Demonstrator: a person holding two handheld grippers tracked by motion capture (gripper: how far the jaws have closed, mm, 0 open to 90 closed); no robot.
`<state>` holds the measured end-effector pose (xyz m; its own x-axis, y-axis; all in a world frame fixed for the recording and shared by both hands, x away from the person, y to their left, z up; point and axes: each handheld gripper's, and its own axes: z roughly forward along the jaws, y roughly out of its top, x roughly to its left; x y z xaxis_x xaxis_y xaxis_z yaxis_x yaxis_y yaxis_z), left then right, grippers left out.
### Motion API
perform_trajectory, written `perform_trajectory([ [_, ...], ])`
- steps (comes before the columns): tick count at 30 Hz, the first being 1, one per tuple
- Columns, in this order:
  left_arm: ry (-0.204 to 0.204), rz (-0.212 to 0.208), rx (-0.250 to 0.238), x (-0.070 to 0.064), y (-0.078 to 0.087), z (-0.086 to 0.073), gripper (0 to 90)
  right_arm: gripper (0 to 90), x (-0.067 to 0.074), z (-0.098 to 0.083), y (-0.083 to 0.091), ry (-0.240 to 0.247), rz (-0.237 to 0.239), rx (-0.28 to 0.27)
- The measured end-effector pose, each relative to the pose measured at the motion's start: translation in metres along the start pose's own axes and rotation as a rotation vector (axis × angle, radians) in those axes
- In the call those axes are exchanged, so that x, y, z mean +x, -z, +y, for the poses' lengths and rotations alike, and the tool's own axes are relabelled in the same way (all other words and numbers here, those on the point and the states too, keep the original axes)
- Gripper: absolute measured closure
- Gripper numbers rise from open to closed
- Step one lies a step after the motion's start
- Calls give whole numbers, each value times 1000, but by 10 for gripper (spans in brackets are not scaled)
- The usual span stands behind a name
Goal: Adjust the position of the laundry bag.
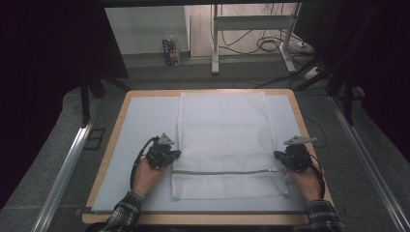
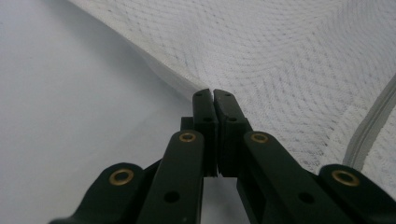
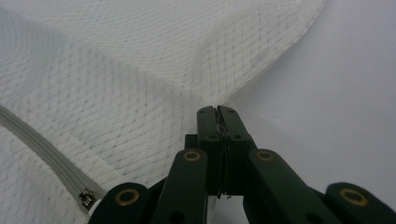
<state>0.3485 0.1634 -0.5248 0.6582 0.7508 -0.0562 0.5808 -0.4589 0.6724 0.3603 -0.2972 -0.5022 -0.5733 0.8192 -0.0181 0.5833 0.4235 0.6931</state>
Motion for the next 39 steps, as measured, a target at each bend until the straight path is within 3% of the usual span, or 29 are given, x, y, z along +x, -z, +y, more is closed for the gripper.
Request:
perform_trajectory([
  [8, -18, 7, 35, -1, 15, -10, 886, 878, 18, 0, 4, 50, 43, 7],
  [16, 0, 3, 43, 3, 25, -21, 885, 878, 33, -1, 2, 88, 77, 36],
  [33, 10, -2, 47, 1, 43, -43, 875, 877, 57, -6, 11, 123, 123, 68],
  [39, -7, -3, 67, -1, 41, -44, 861, 876, 56, -9, 10, 125, 128, 83],
])
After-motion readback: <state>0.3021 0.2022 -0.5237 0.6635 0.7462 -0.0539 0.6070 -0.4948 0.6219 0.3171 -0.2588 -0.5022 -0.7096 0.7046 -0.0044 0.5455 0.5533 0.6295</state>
